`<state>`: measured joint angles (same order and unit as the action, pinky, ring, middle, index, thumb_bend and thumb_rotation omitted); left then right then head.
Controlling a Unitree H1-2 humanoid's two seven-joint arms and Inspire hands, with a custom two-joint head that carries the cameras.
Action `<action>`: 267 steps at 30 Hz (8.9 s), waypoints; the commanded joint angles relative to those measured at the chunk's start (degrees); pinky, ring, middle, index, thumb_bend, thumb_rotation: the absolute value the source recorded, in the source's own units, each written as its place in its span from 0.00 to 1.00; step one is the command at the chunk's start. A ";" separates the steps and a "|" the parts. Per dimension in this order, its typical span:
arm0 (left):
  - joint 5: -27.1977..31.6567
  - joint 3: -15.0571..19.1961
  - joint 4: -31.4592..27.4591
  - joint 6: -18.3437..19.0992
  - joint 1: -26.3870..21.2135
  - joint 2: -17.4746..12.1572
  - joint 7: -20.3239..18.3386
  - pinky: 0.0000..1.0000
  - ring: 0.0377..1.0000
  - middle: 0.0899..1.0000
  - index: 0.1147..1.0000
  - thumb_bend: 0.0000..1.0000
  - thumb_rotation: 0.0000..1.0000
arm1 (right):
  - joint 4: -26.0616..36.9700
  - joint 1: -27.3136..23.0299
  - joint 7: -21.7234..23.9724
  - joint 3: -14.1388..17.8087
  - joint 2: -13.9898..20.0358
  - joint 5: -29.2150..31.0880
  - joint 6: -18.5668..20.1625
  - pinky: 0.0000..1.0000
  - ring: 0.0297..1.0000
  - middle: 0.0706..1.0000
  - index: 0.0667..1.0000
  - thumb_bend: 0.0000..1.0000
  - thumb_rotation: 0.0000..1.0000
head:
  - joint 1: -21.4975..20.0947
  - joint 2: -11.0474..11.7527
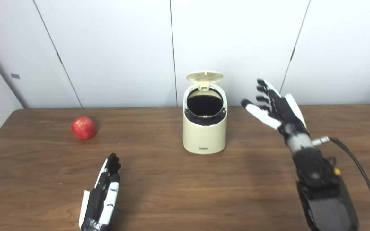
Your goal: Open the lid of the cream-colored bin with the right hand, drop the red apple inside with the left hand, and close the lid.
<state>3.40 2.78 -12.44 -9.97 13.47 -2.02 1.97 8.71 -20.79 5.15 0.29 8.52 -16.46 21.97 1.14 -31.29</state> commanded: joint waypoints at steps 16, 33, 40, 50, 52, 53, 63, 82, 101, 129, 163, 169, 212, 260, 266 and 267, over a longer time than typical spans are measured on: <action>2.57 2.65 2.75 -2.49 1.62 -1.19 -1.75 0.96 0.95 0.96 0.99 0.40 0.71 | 13.17 15.70 3.62 3.33 0.22 18.25 -2.97 0.95 0.96 0.98 0.99 0.53 0.83 | -1.66 -0.85; -2.27 1.40 -0.60 -1.20 3.03 1.62 -0.11 0.87 0.90 0.92 0.96 0.47 0.67 | 7.80 22.66 1.58 4.78 -0.47 19.01 -14.23 1.00 1.00 1.00 1.00 0.57 0.94 | 14.24 -0.45; -4.41 2.35 -4.00 1.20 2.80 1.70 2.21 0.80 0.89 0.92 0.96 0.50 0.49 | 6.36 23.08 1.15 5.69 -0.79 19.99 -16.77 1.00 0.98 0.98 0.98 0.57 0.95 | 19.22 0.59; -19.03 9.63 -9.28 11.25 -1.52 -2.94 7.87 0.83 0.81 0.83 0.92 0.73 0.29 | 6.47 22.67 2.02 6.15 0.68 22.88 -16.18 0.98 0.95 0.96 0.96 0.61 0.93 | 20.90 0.93; -20.78 11.02 -9.28 13.52 -3.46 -4.94 7.39 0.81 0.81 0.83 0.92 0.76 0.27 | 6.45 22.45 2.20 6.27 0.81 23.66 -16.25 0.98 0.95 0.97 0.97 0.60 0.93 | 21.11 1.03; -21.51 11.53 -9.02 14.32 -4.41 -5.90 7.16 0.79 0.81 0.84 0.92 0.77 0.25 | 6.38 22.42 2.20 6.28 0.84 23.79 -16.34 0.97 0.95 0.96 0.97 0.60 0.93 | 21.25 1.07; -25.86 13.16 -0.26 21.79 -16.20 -16.70 6.34 0.61 0.77 0.87 0.90 0.85 0.22 | 7.41 22.76 2.06 5.34 1.43 22.01 -16.21 0.93 0.93 0.95 0.97 0.59 0.97 | 21.44 1.33; -28.55 2.07 30.87 20.92 -37.91 -23.01 5.72 0.77 0.87 0.90 0.89 0.89 0.19 | 9.63 23.23 0.40 4.15 0.14 18.61 -14.15 0.96 0.96 0.96 0.97 0.63 0.96 | 19.19 1.27; -31.31 -5.01 45.46 23.12 -50.75 -24.51 8.39 0.67 0.81 0.90 0.90 0.91 0.18 | 11.29 23.37 -0.80 3.05 -0.92 16.47 -13.33 0.97 0.98 0.98 0.98 0.50 1.00 | 18.11 1.31; -34.60 -8.92 36.79 28.43 -48.72 -27.68 3.49 0.39 0.42 0.46 0.38 0.48 0.00 | 11.54 22.96 -1.34 3.07 -0.21 15.00 -13.03 0.96 0.96 0.95 0.98 0.51 1.00 | 16.35 0.56; -40.08 -11.48 -1.86 23.31 -40.10 -9.67 5.35 0.34 0.42 0.46 0.40 0.48 0.00 | 4.67 23.32 -3.54 -0.53 -2.37 8.75 -20.81 0.95 0.94 0.92 0.96 0.54 1.00 | 2.37 2.11; -40.85 -13.39 0.09 19.04 -40.56 -5.75 6.45 0.36 0.41 0.46 0.41 0.48 0.00 | 4.45 23.34 -4.78 -1.63 -3.27 6.04 -20.93 0.88 0.92 0.91 0.96 0.53 1.00 | 0.41 2.44; -44.06 -17.98 34.82 1.47 -53.15 -0.95 20.62 0.37 0.40 0.50 0.42 0.47 0.00 | 6.60 23.05 -6.01 -3.65 -5.70 3.88 -18.63 0.85 0.92 0.93 0.95 0.51 1.00 | -4.85 3.20; -40.80 -17.95 31.68 0.95 -50.00 -0.06 23.33 0.40 0.41 0.49 0.39 0.48 0.00 | 7.45 22.72 -4.39 -4.28 -3.39 2.53 -15.18 0.92 0.88 0.85 0.93 0.53 1.00 | -3.44 2.65; -45.03 -18.96 32.10 2.13 -50.64 -1.07 24.01 0.44 0.46 0.47 0.41 0.50 0.00 | 7.61 22.73 -3.95 -4.18 -3.57 3.83 -15.31 0.88 0.86 0.83 0.93 0.53 1.00 | -3.47 2.67; -45.33 -19.00 32.13 2.25 -50.54 -1.08 23.91 0.45 0.46 0.47 0.41 0.50 0.00 | 7.55 22.73 -3.89 -4.14 -3.51 4.05 -15.42 0.87 0.86 0.83 0.93 0.53 1.00 | -3.38 2.68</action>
<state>-40.64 -16.20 20.77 -7.61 -34.26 -2.81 24.85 14.44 3.05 0.65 -3.82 4.84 -12.83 6.90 -2.20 -28.56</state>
